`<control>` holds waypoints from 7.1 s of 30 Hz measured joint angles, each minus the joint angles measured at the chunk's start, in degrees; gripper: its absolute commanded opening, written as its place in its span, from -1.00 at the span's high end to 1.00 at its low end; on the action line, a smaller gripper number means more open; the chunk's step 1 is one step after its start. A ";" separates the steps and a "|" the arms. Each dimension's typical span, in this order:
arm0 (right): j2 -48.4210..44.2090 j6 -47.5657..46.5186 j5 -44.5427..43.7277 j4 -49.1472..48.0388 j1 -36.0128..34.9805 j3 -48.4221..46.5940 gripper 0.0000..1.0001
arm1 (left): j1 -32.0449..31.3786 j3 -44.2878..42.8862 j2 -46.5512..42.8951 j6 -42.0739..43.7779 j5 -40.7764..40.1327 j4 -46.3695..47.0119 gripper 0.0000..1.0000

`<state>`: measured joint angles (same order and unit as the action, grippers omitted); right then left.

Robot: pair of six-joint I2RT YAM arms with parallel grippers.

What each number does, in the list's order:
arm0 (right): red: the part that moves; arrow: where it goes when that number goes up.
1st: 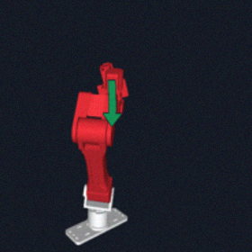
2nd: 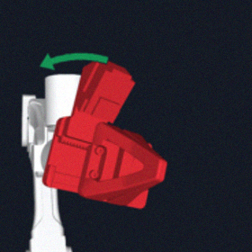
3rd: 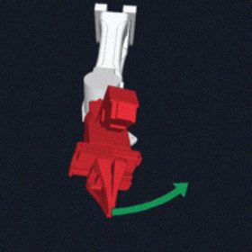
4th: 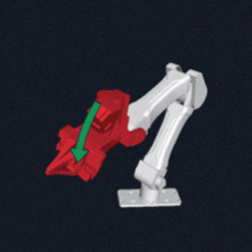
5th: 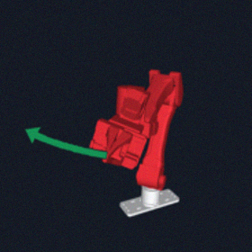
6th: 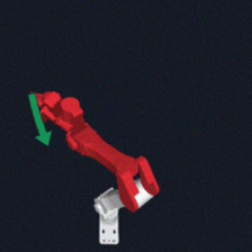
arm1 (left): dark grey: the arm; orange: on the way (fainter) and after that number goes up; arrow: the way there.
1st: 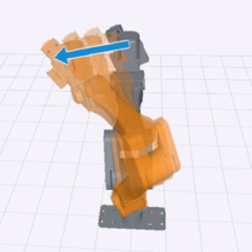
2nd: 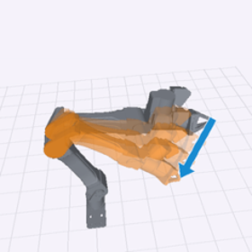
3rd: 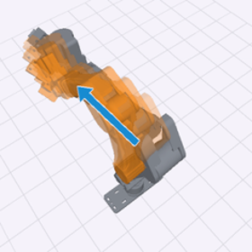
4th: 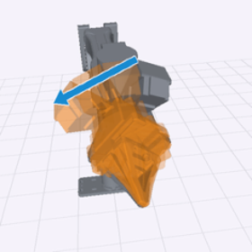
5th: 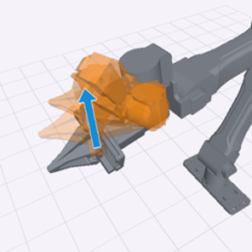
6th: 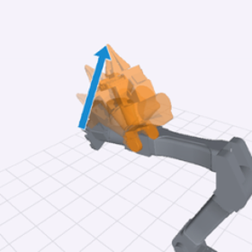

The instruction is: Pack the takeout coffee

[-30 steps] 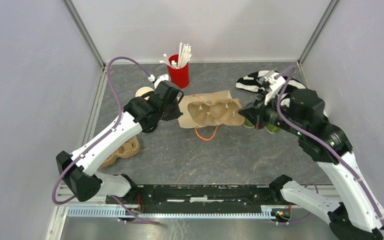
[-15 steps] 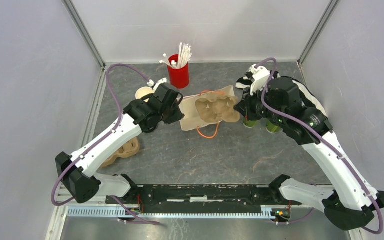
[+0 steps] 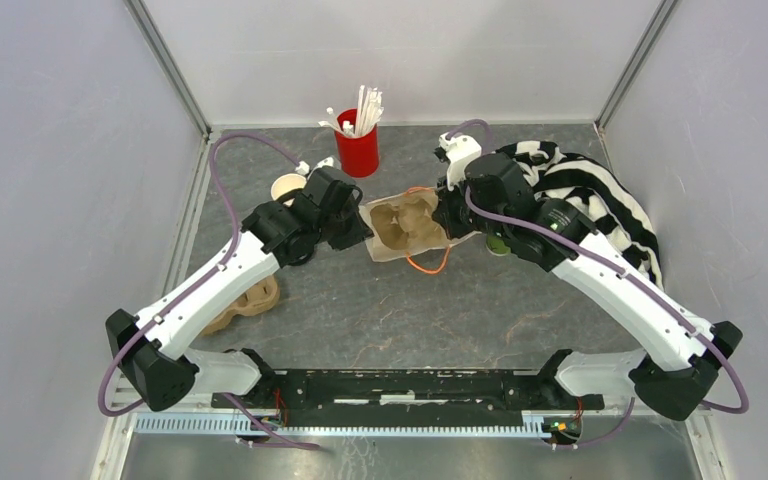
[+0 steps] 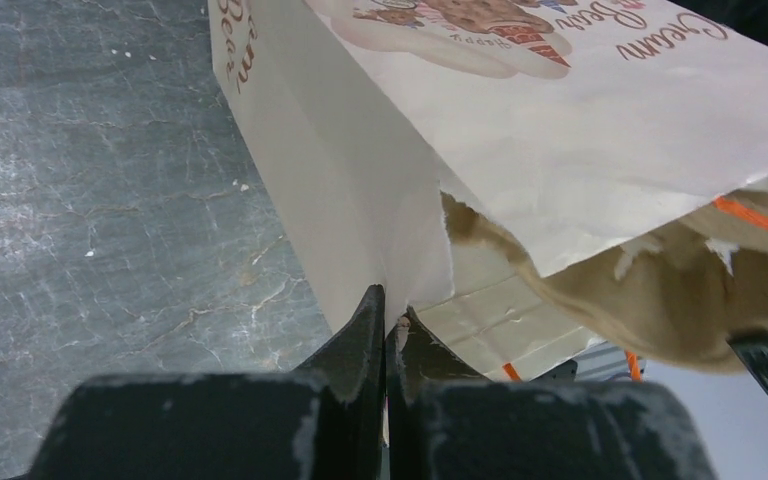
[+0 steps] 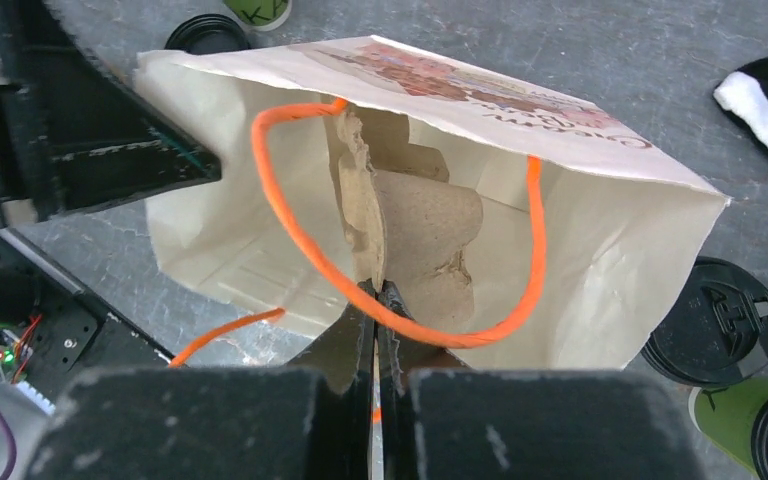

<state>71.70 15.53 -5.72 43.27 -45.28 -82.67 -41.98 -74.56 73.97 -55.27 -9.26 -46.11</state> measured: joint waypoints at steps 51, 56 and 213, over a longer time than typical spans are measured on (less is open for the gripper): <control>2.67 -5.09 -7.39 14.49 -0.35 -16.50 -0.96 | 0.33 -8.41 3.67 -4.07 3.87 -7.74 0.96; -3.32 -6.88 -3.69 13.81 -0.31 -9.20 -0.96 | 0.50 -9.20 3.67 -4.07 4.07 -7.37 0.95; 21.33 -12.98 1.84 3.76 32.65 5.11 -0.54 | 9.01 -17.84 3.34 21.57 8.31 -19.76 -0.87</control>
<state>93.03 2.55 -3.88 47.03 -12.62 -77.56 -32.97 -92.40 77.32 -33.69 -0.95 -65.87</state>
